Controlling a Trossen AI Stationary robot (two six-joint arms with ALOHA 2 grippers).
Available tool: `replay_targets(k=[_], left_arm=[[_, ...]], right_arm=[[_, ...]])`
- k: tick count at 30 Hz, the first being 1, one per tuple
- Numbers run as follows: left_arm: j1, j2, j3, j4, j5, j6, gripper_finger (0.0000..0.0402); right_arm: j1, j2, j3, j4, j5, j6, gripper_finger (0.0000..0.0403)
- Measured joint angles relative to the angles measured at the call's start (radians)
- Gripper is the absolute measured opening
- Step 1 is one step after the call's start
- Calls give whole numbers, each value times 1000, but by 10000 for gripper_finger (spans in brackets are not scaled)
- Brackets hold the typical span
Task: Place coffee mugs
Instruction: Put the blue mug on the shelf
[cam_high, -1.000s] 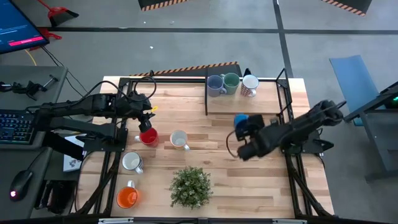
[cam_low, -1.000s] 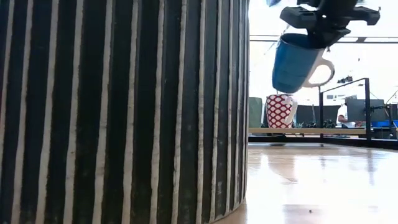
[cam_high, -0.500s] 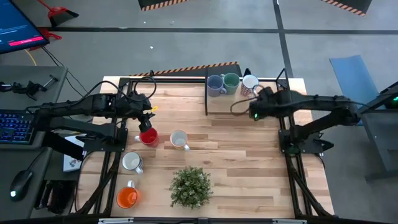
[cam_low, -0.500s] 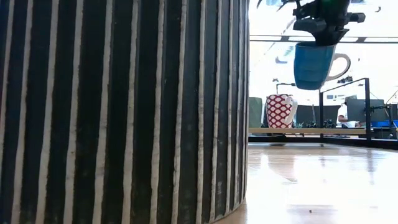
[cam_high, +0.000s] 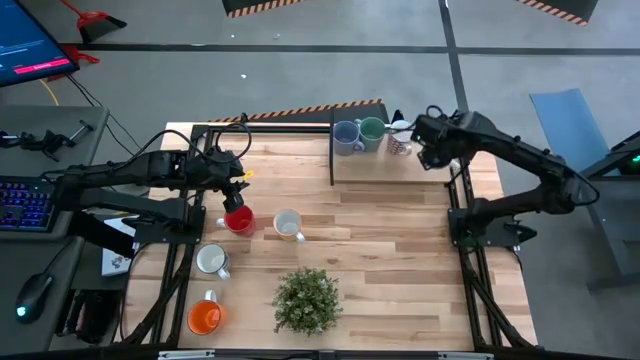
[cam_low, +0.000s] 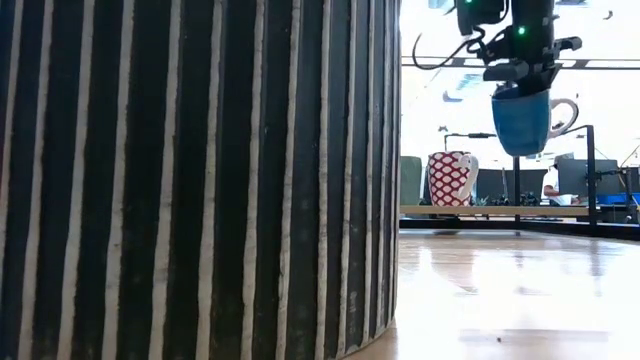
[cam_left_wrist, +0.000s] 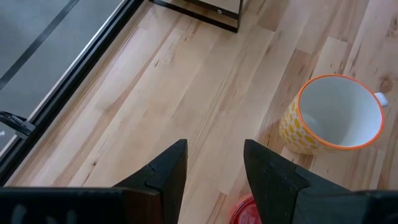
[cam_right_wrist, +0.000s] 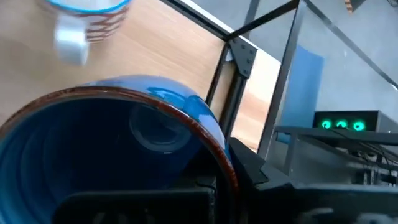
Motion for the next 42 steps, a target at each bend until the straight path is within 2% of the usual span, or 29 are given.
replay_targets(k=[7, 14, 22, 34, 42], left_arm=[[0, 0, 0, 0, 0, 0, 147], [0, 0, 0, 0, 0, -26, 147], [0, 0, 0, 0, 0, -18, 147], [0, 0, 0, 0, 0, -18, 147], [0, 0, 0, 0, 0, -17, 147]], right_arm=[[-154, 1, -89, 244, -102, -184, 0], [-298, 1, -176, 327, -125, -294, 0], [-294, 6, -202, 434, -160, -300, 0], [-312, 38, -202, 496, -125, -250, 0], [-361, 96, -202, 498, -227, -196, 0]])
